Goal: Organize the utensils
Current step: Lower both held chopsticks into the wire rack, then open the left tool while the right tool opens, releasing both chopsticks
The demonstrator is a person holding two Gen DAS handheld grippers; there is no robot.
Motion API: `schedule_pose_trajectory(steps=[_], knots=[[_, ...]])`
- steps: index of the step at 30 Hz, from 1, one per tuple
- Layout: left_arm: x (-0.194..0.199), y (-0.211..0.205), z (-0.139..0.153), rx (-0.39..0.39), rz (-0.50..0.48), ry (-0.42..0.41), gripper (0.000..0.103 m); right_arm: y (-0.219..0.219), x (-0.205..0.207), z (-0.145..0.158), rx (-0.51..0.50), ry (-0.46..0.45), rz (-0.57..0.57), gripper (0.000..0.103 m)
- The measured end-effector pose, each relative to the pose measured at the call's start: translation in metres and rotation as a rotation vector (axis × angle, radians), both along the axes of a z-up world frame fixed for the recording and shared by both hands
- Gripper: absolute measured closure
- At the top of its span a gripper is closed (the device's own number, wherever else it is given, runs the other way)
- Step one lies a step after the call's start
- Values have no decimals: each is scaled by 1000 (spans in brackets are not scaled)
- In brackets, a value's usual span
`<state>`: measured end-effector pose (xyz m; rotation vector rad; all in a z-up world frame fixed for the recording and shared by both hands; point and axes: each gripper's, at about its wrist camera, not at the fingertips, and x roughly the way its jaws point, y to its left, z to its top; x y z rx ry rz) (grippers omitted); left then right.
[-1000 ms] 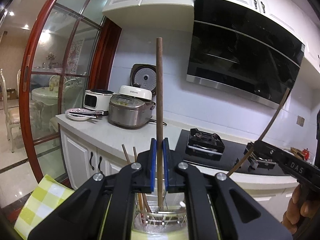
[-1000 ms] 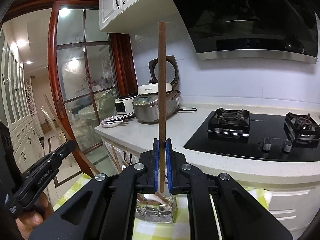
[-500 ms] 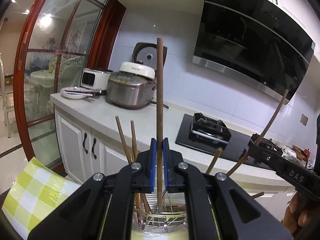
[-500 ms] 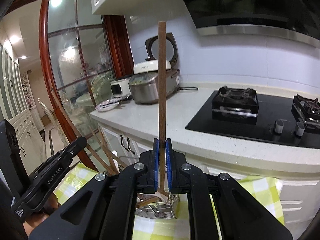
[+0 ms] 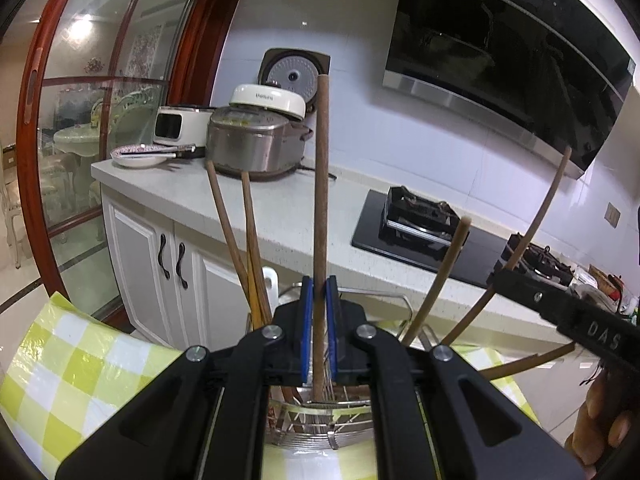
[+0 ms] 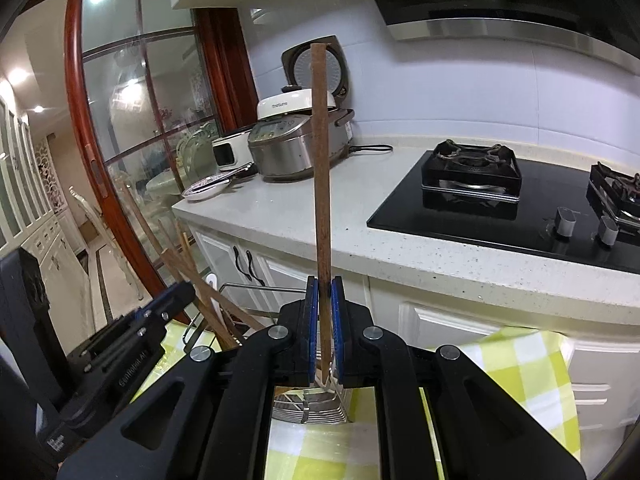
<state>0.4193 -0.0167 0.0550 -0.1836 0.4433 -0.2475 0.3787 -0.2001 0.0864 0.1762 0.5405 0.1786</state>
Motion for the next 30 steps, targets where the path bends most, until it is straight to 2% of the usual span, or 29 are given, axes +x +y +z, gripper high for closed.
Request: schedule_pose_trajectory(steps=[4, 7, 10, 12, 14, 15, 17, 18, 23, 28, 30], knots=[[0, 0, -4, 5, -5, 10, 93, -2, 0, -1, 12, 13, -4, 92], [-2, 0, -4, 5, -9, 11, 80, -6, 1, -2, 29, 27, -9, 88], [-5, 1, -3, 8, -9, 8, 77, -10, -4, -1, 38, 20, -20, 87], [-9, 1, -3, 9, -4, 0, 67, -14, -10, -1, 44, 6, -33, 87], [-15, 3, -1, 12, -1, -12, 62, -18, -17, -1, 41, -11, -50, 85], [-18, 3, 0, 14, 3, -18, 57, -20, -21, -1, 40, -22, -62, 81], [-26, 6, 3, 18, 19, -38, 46, -26, -34, -2, 36, -55, -101, 54], [-32, 8, 4, 17, 28, -53, 41, -28, -42, -2, 33, -81, -117, 37], [-74, 17, 5, 44, 78, -131, 24, -30, -88, -15, -32, -177, -175, 34], [-125, 21, -15, 100, 146, -161, 6, -23, -126, -45, -85, -193, -208, 26], [-145, 21, -26, 131, 136, -139, 5, -19, -139, -57, -101, -177, -213, 23]])
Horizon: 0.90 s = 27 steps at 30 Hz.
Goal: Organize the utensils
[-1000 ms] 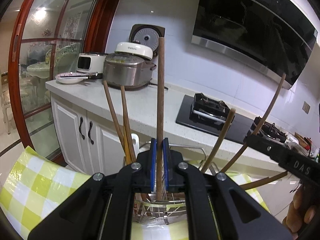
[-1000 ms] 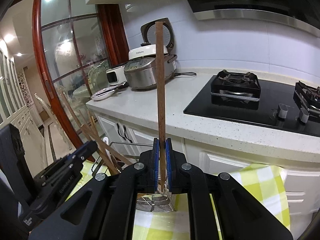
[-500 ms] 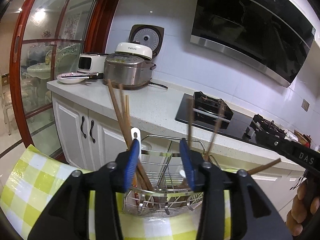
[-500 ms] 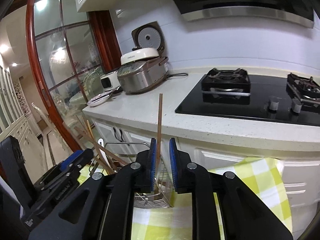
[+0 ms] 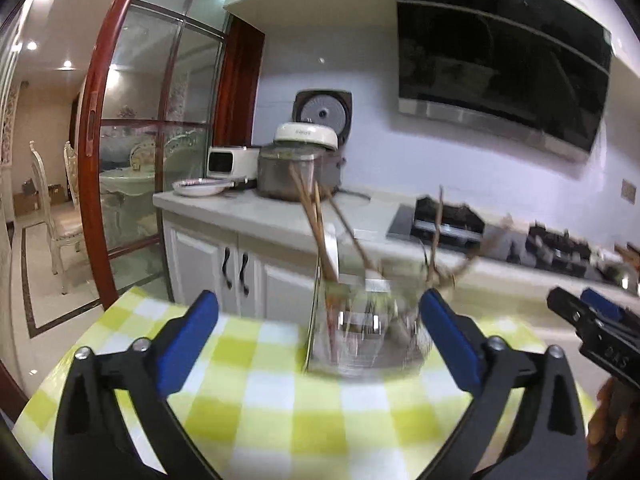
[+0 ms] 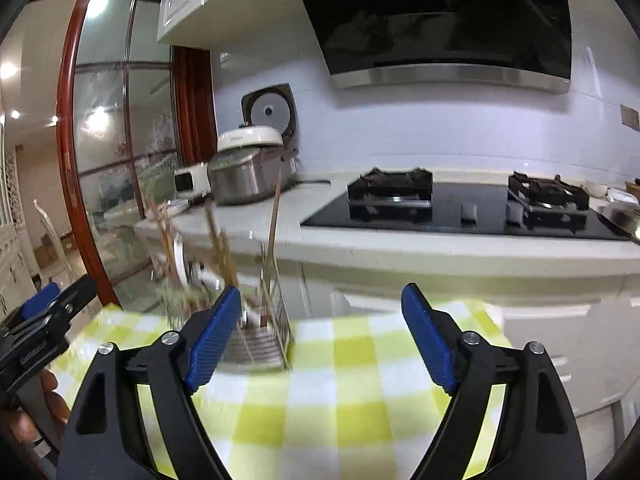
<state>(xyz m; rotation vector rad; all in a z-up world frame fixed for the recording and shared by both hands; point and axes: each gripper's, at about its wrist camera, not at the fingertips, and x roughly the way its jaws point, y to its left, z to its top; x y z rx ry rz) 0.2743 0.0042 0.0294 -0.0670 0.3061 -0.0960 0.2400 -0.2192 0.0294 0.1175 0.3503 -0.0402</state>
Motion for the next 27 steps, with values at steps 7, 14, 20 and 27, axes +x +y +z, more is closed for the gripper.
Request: schedule_pose_trajectory(steps=[7, 14, 20, 27], knots=[[-46, -7, -21, 79, -72, 44, 5, 17, -37, -21, -85, 6, -9, 19], [-62, -12, -24, 61, -89, 39, 5, 29, -56, -24, -127, -7, -6, 19], [-61, -9, -18, 39, -72, 34, 5, 25, -59, -22, -125, -4, -6, 19], [-58, -10, -15, 53, -55, 29, 5, 23, -57, -21, -129, 2, -11, 19]])
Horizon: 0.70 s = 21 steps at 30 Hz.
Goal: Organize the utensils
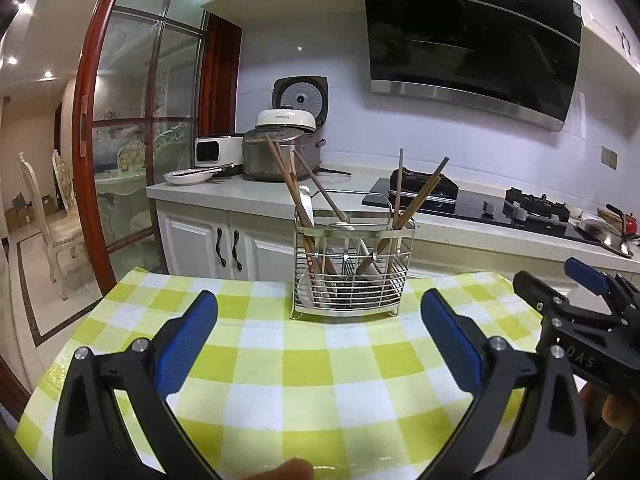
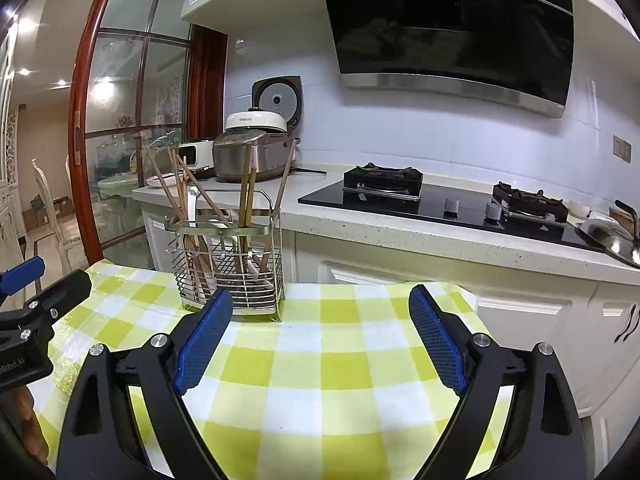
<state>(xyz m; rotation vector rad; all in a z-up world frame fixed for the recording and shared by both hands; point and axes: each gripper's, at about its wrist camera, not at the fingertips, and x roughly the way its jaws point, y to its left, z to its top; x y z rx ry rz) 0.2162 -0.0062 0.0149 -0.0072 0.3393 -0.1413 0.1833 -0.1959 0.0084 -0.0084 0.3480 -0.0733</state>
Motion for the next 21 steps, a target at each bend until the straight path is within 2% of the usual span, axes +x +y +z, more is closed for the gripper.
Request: schedule_pose_trajectory(steps=[21], knots=[[4, -4, 2, 23, 36, 24, 5, -1, 0, 0, -10, 12, -16, 19]])
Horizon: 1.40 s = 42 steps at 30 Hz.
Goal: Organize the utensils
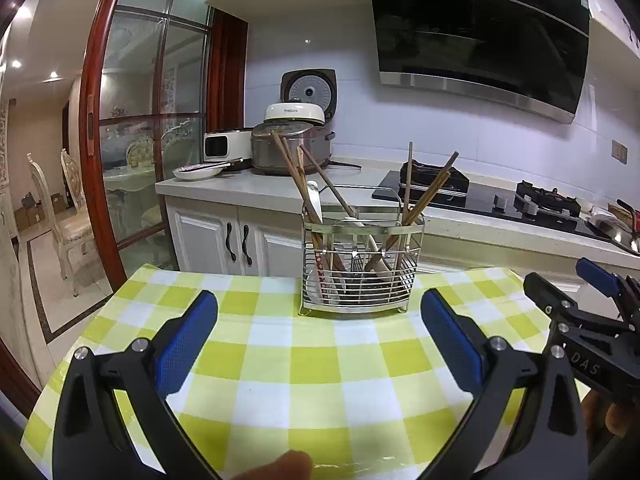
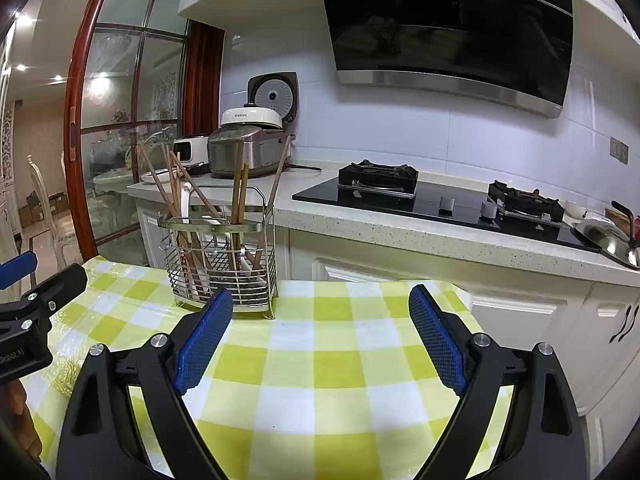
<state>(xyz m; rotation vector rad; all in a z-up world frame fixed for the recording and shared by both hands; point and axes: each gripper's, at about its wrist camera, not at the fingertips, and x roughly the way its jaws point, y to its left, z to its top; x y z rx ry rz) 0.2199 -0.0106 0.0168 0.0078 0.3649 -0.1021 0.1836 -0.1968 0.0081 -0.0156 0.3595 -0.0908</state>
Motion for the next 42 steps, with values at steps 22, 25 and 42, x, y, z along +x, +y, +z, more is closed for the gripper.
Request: schedule_pose_trajectory(steps=[22, 25, 42], knots=[[-1, 2, 4, -6, 9, -10, 5, 0, 0, 0, 0, 2, -1, 19], [-1, 2, 4, -5, 9, -10, 5, 1, 1, 0, 1, 3, 1, 19], [-1, 2, 4, -6, 9, -10, 5, 0, 0, -1, 0, 2, 1, 19]])
